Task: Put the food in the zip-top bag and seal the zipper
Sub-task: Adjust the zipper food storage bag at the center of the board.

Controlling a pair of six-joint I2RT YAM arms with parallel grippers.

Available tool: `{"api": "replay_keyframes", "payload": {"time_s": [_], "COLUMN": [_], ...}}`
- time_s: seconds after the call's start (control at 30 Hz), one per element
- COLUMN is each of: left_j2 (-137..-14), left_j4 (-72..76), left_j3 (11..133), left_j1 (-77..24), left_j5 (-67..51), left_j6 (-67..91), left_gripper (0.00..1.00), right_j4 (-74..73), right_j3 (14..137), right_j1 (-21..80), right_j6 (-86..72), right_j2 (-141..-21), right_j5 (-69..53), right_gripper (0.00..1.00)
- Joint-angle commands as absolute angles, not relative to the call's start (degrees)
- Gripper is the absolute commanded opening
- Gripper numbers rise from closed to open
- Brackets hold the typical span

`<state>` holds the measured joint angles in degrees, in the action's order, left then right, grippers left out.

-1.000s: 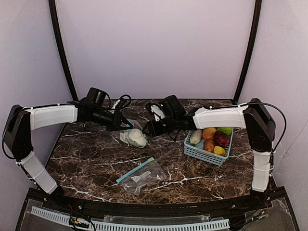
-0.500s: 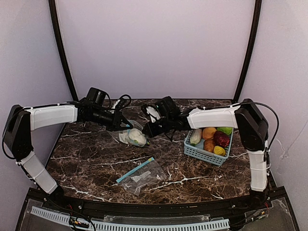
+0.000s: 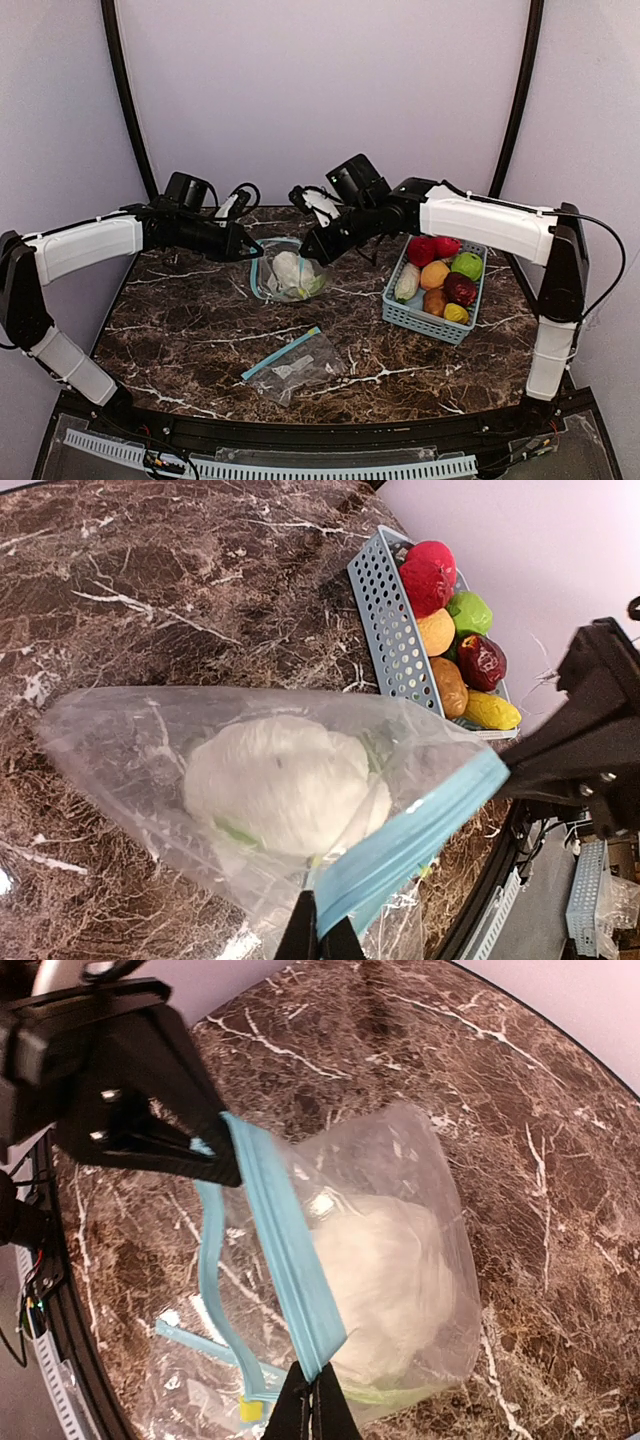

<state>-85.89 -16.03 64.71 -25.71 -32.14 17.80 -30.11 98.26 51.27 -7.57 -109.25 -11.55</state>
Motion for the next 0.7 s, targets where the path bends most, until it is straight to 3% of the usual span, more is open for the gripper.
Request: {"api": "replay_keyframes", "payload": {"time_s": [0.0, 0.4, 0.67], "left_j2": [-83.78, -86.15, -87.82], "left_j4": [-18.76, -19.88, -18.47], "left_j3": [65.73, 66.56, 66.36], "left_j1": [-27.70, -32.27, -32.69], "left_j5": [-26.81, -27.55, -31.64], "left_j6": [14.37, 12.92, 14.74], "left_gripper": [0.01, 0.01, 0.01], "right_j4": [-48.43, -50.27, -36.71], "right_j3": [103.47, 97.80, 93.00], "right_j1": [54.65, 52.67, 55.33], "right_j6": [-4.74, -14.91, -19.86], "right_j2": [-108.16, -106.50, -105.49], "right_j5": [-11.47, -3.15, -2.36], "right_gripper": [0.00, 0.01, 0.66]}}
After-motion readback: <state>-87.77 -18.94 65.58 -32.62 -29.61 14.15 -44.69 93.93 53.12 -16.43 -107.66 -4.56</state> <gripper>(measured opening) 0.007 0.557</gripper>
